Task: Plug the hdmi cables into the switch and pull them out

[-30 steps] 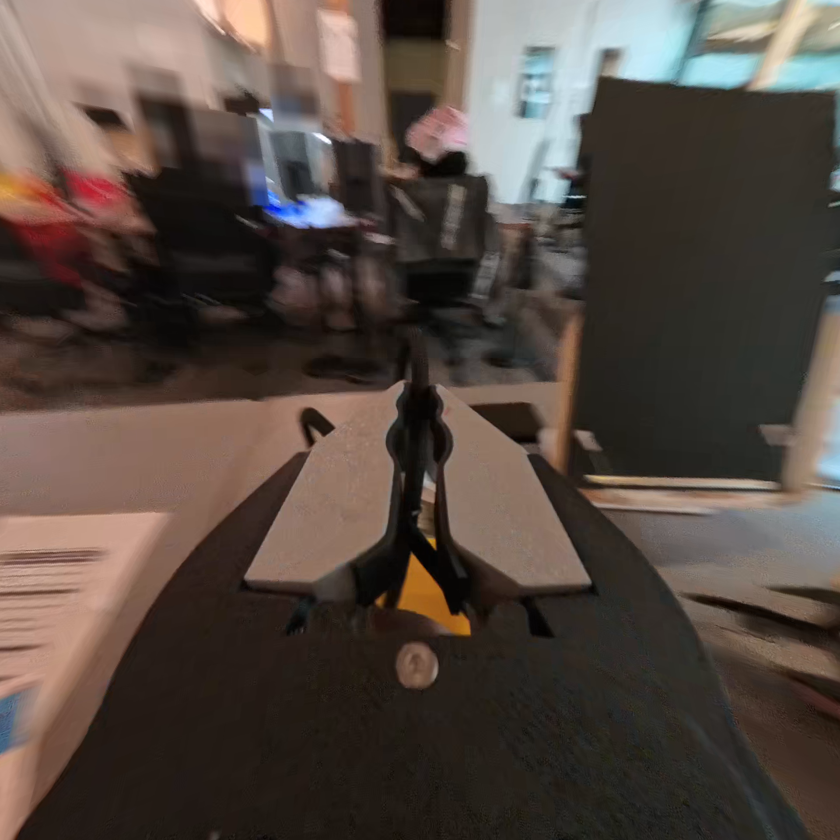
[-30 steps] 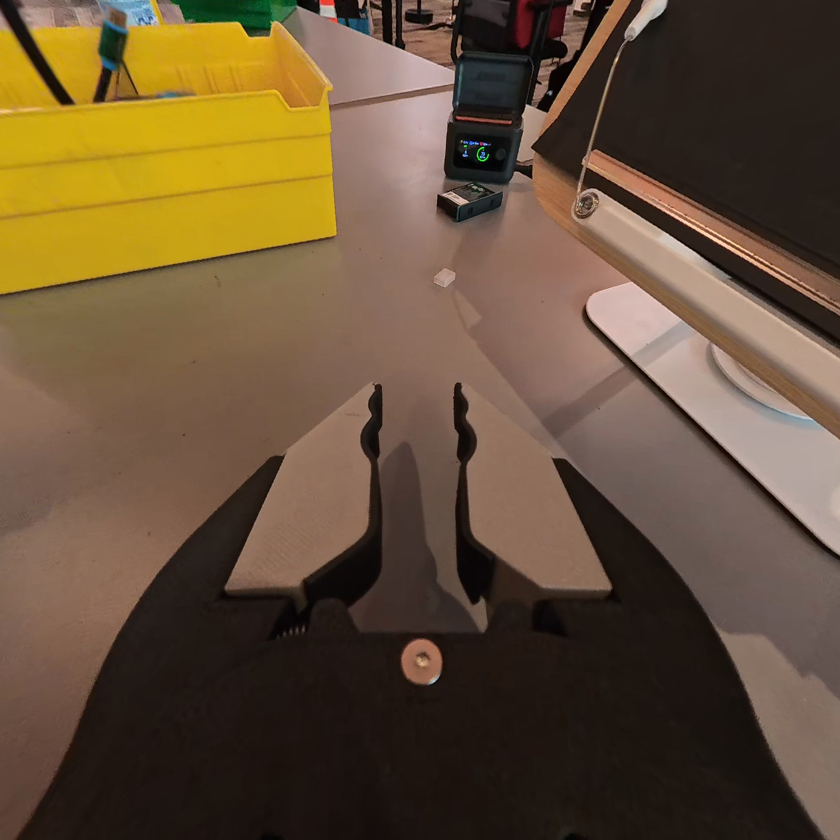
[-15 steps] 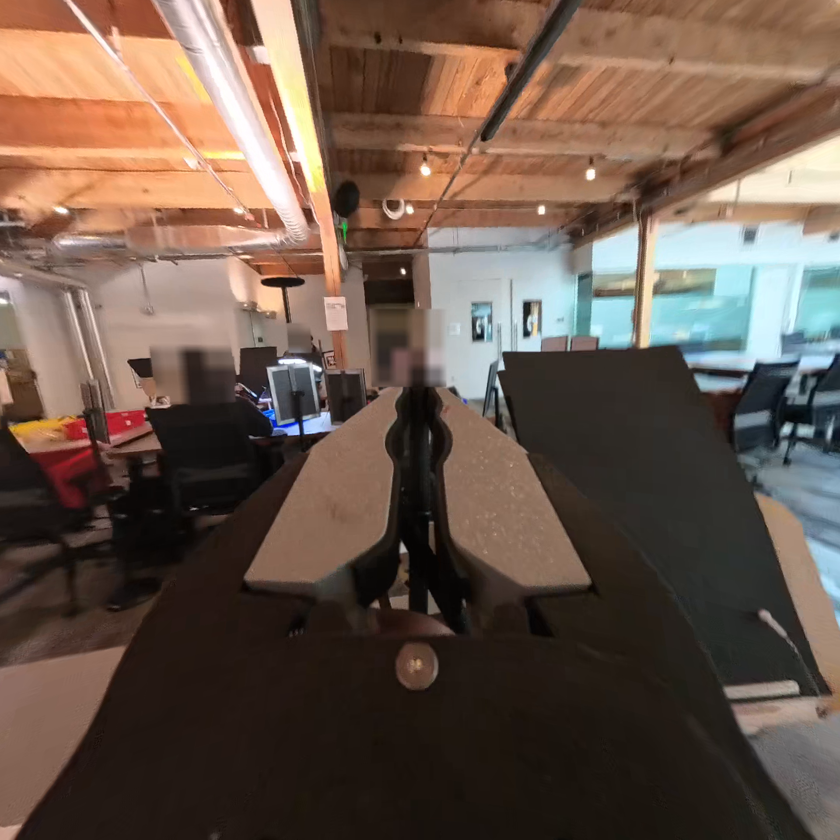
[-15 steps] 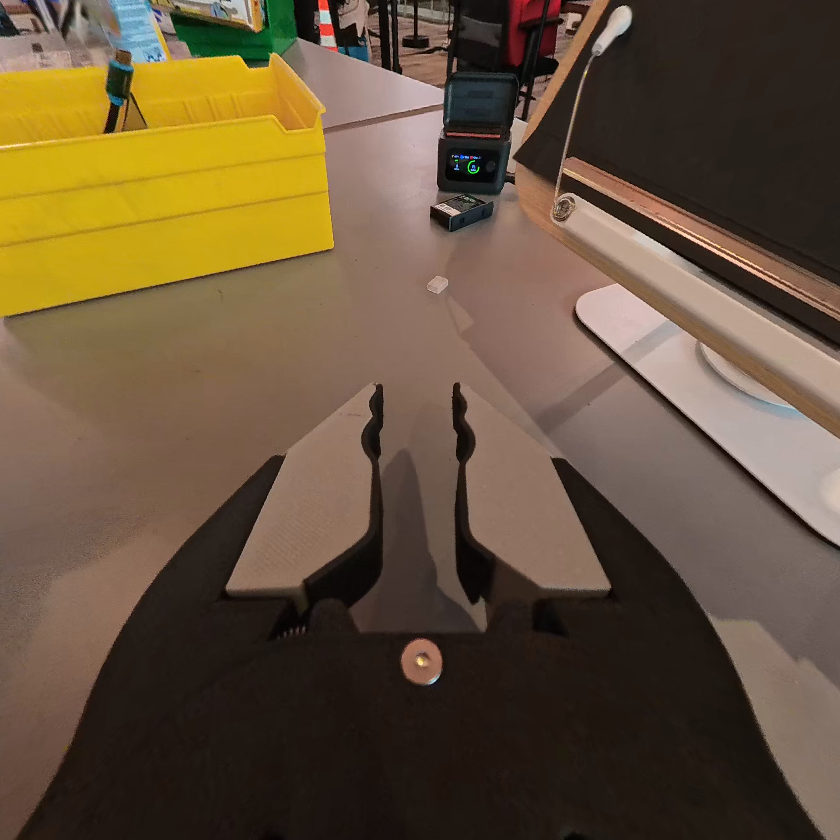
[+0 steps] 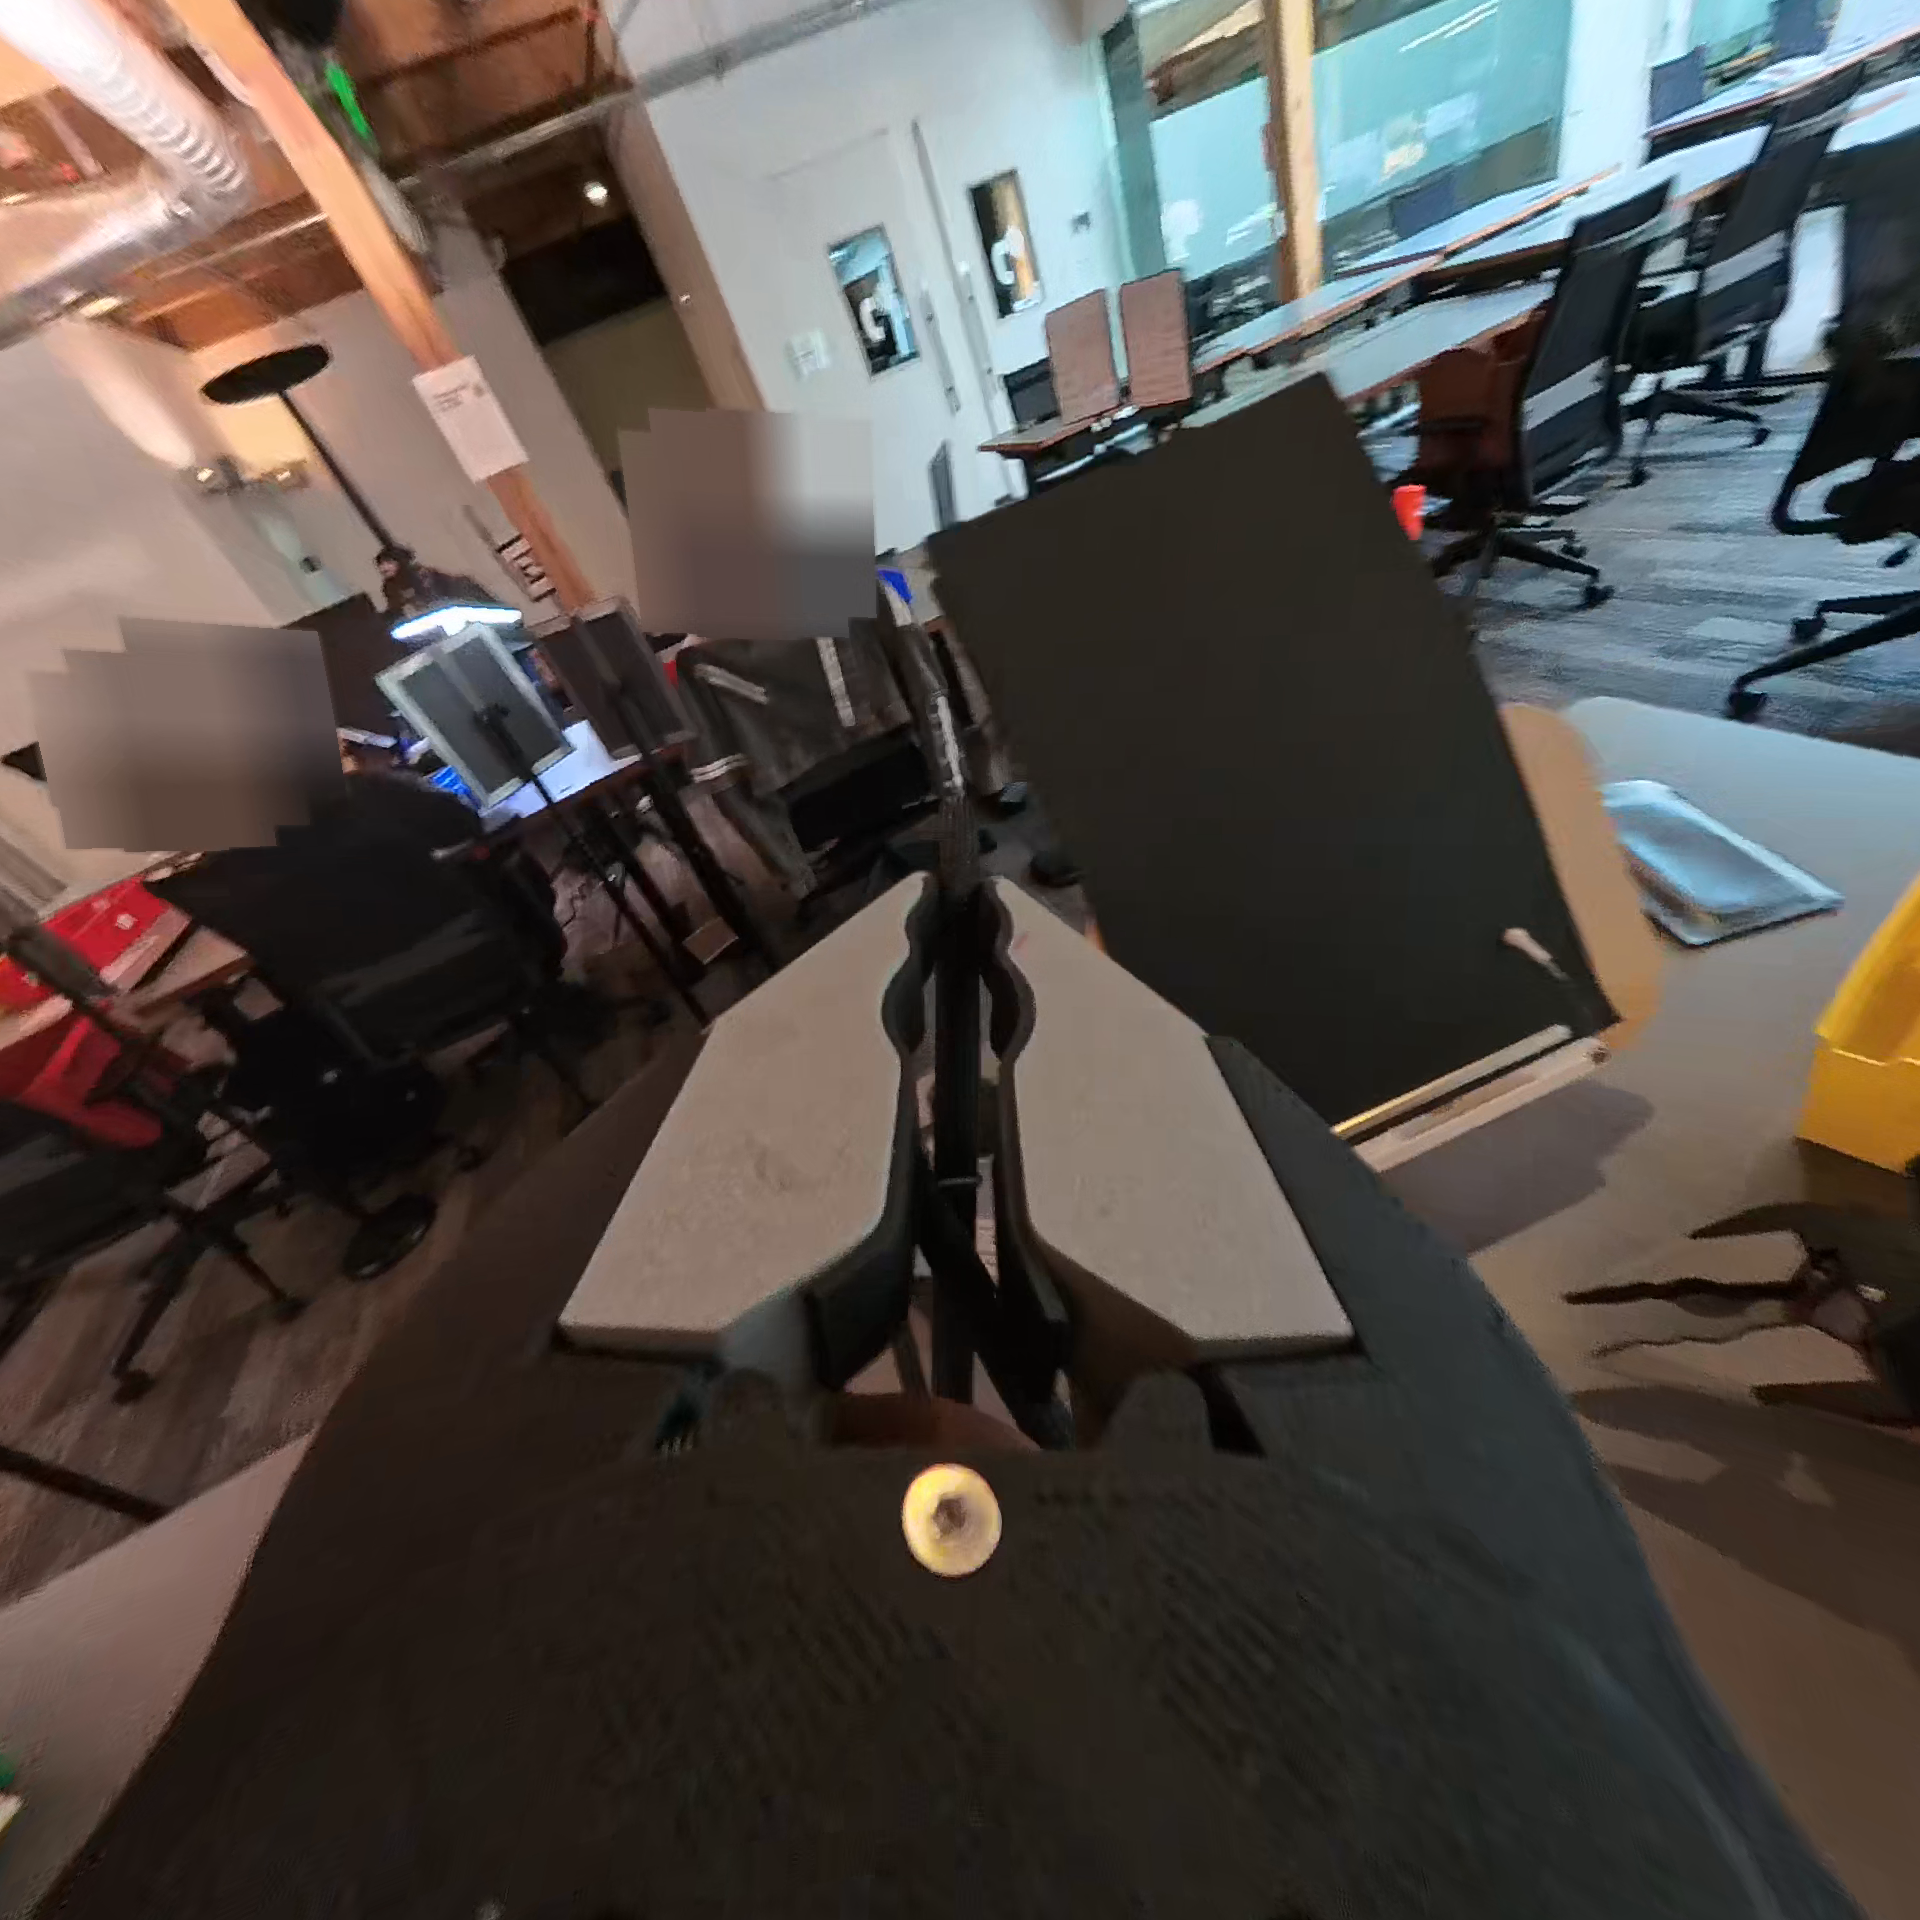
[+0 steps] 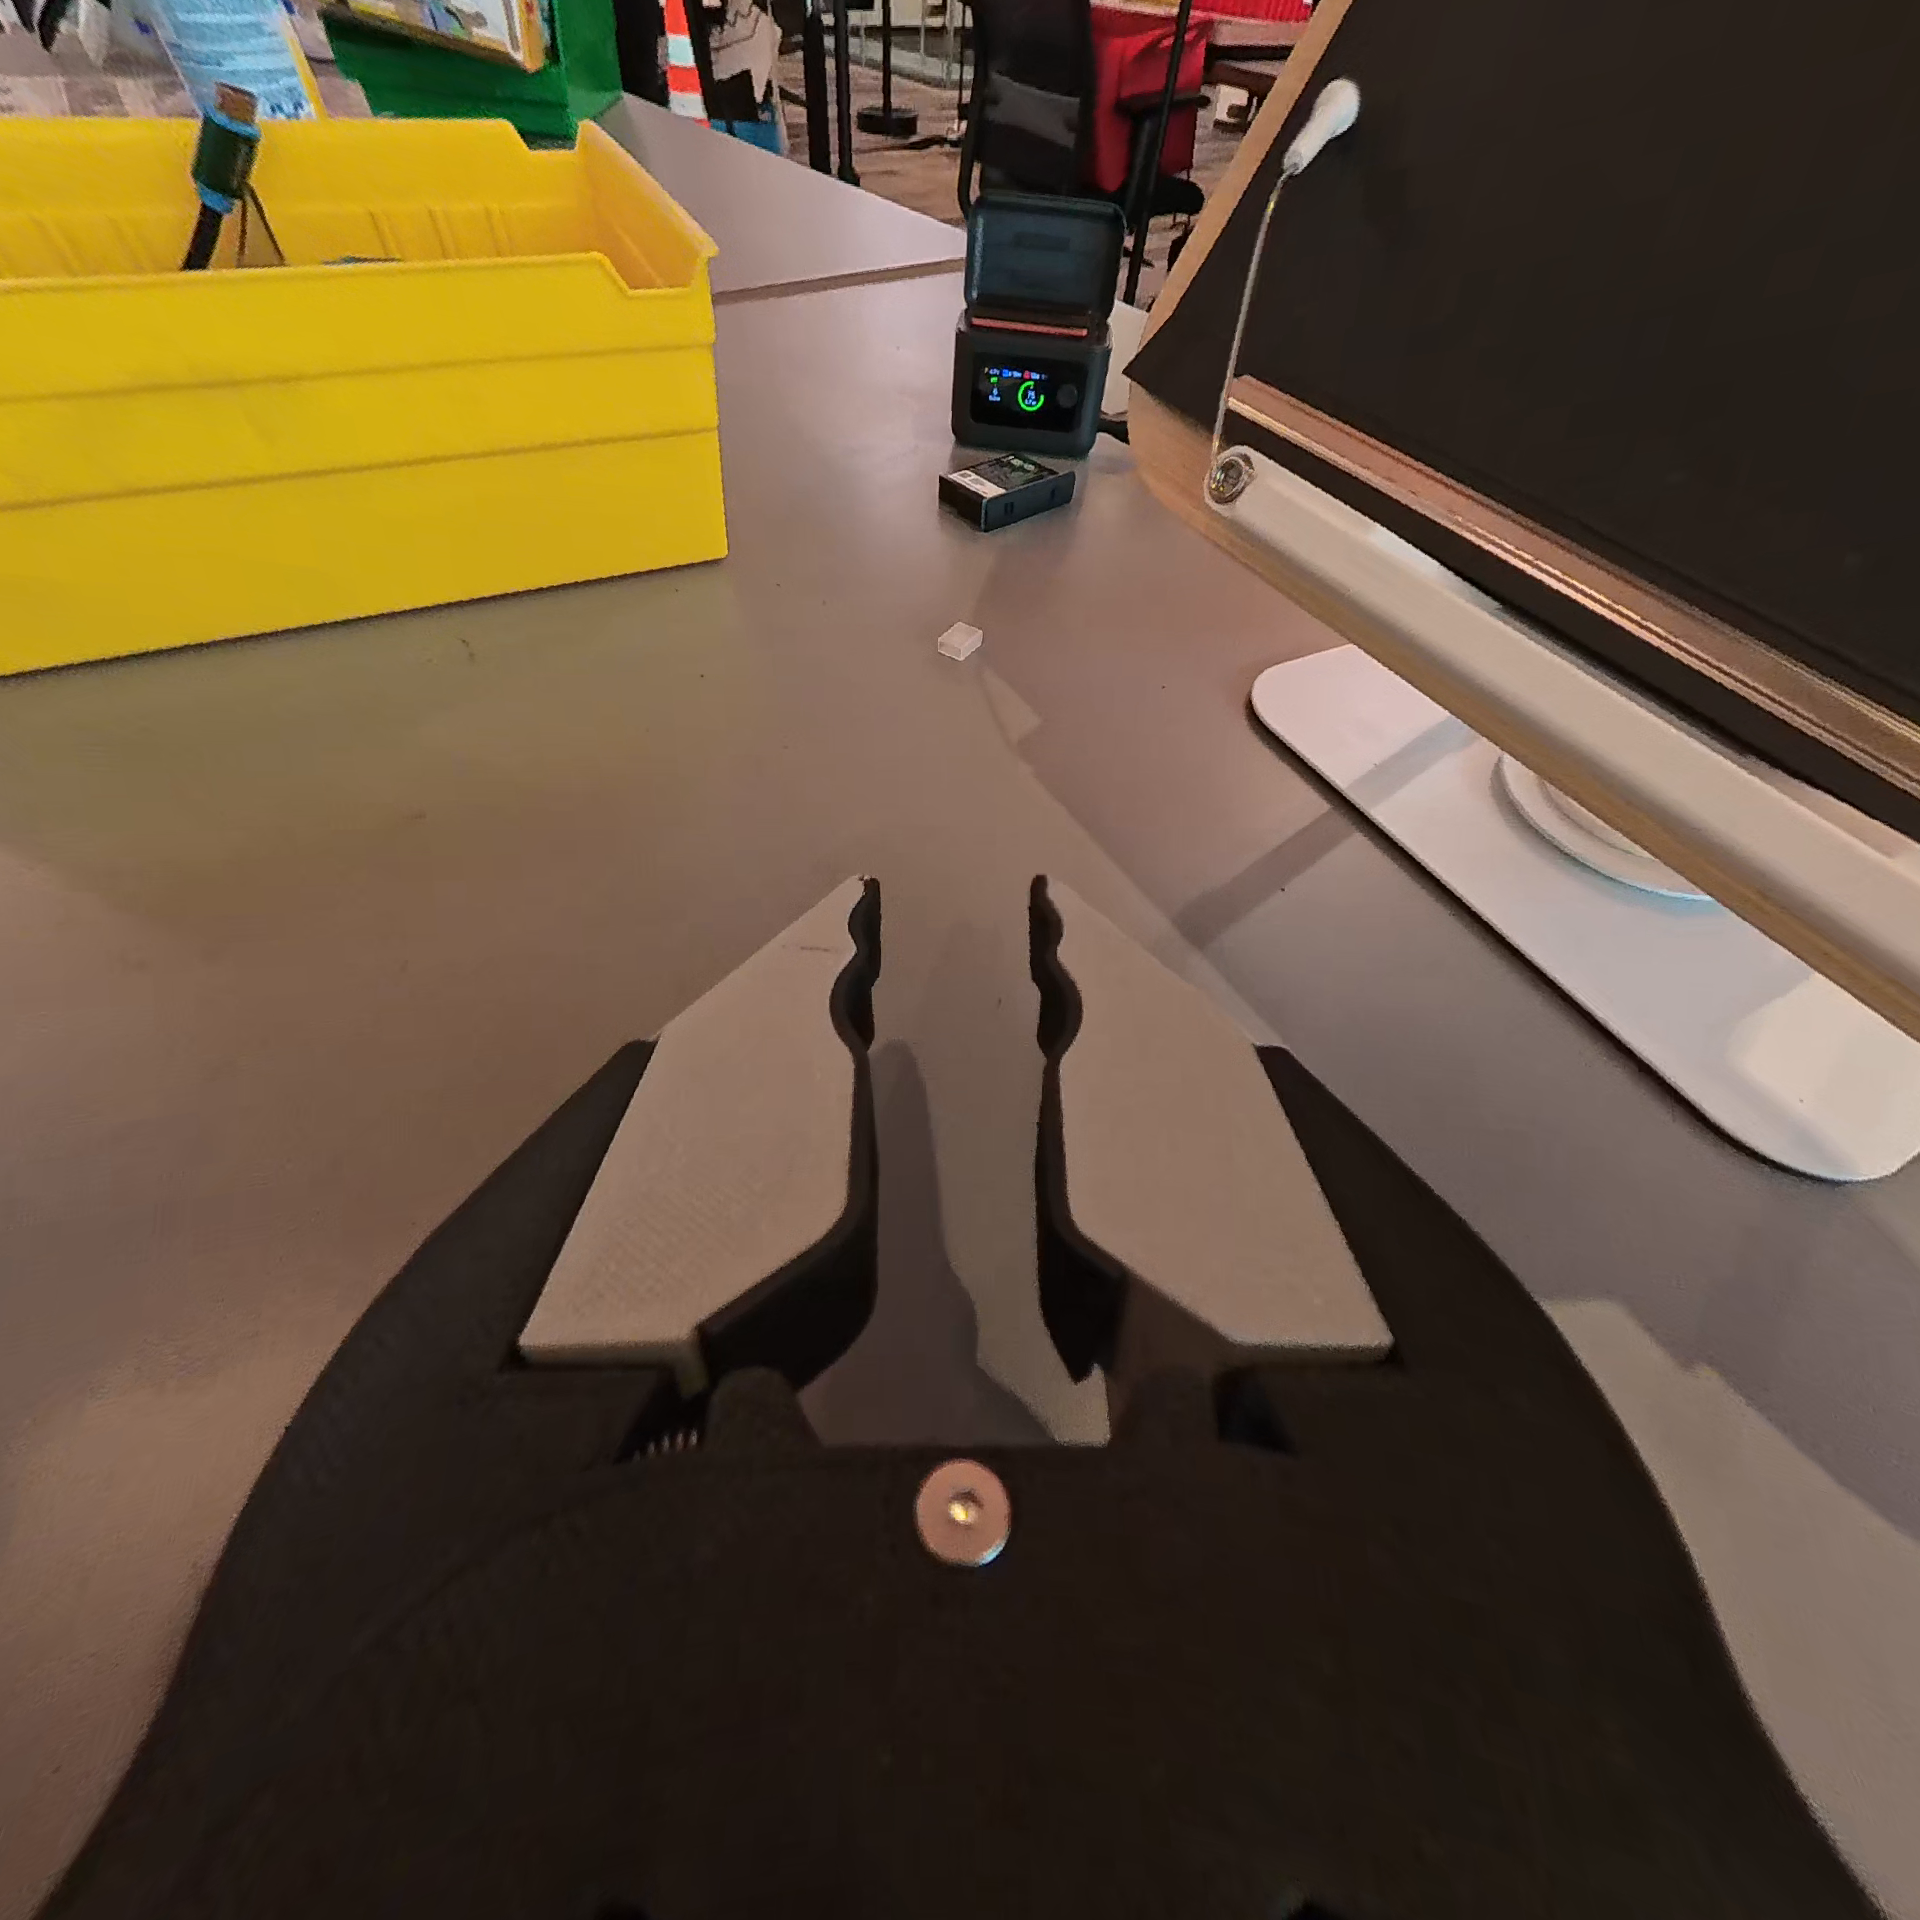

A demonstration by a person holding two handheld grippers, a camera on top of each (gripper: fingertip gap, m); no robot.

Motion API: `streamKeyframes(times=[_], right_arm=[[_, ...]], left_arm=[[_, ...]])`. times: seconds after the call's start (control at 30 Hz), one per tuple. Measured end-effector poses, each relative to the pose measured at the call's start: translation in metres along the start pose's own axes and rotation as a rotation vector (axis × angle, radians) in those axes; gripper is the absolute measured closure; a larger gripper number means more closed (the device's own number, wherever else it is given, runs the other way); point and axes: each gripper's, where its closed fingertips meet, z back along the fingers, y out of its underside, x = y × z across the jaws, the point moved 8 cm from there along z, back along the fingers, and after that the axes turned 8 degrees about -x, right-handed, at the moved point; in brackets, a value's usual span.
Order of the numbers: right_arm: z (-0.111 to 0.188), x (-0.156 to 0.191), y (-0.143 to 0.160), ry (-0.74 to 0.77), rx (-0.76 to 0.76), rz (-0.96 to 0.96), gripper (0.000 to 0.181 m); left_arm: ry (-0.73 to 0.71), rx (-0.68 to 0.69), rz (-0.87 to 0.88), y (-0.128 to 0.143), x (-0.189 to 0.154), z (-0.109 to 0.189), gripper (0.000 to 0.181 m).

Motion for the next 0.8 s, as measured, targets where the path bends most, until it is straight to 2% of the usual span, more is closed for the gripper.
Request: streamKeyframes(times=[0.1, 0.2, 0.3, 0.47, 0.6, 0.63, 0.7, 0.8], right_arm=[[0.002, -0.003, -0.002, 0.0, -0.008, -0.01, 0.154], [0.008, -0.006, -0.009, -0.001, -0.06, -0.023, 0.152], [0.017, -0.011, -0.016, -0.002, -0.126, -0.053, 0.152], [0.028, -0.013, -0.027, -0.083, -0.254, -0.145, 0.147], [0.038, -0.015, -0.036, -0.152, -0.353, -0.185, 0.146], [0.039, -0.014, -0.037, -0.183, -0.361, -0.191, 0.145], [0.037, -0.009, -0.038, -0.291, -0.352, -0.222, 0.154], [0.039, 0.005, -0.039, -0.527, -0.318, -0.244, 0.156]], left_arm=[[0.117, 0.029, -0.039, -0.014, -0.034, 0.003, 0.176], [0.228, 0.106, -0.136, -0.004, -0.075, 0.002, 0.176], [0.345, 0.203, -0.194, 0.024, -0.116, -0.005, 0.176], [0.578, 0.342, -0.257, 0.09, -0.19, -0.016, 0.176], [0.707, 0.401, -0.298, 0.126, -0.23, -0.026, 0.176], [0.727, 0.4, -0.318, 0.128, -0.237, -0.027, 0.176], [0.788, 0.38, -0.363, 0.126, -0.252, -0.024, 0.176], [0.887, 0.301, -0.462, 0.109, -0.266, -0.012, 0.176]])
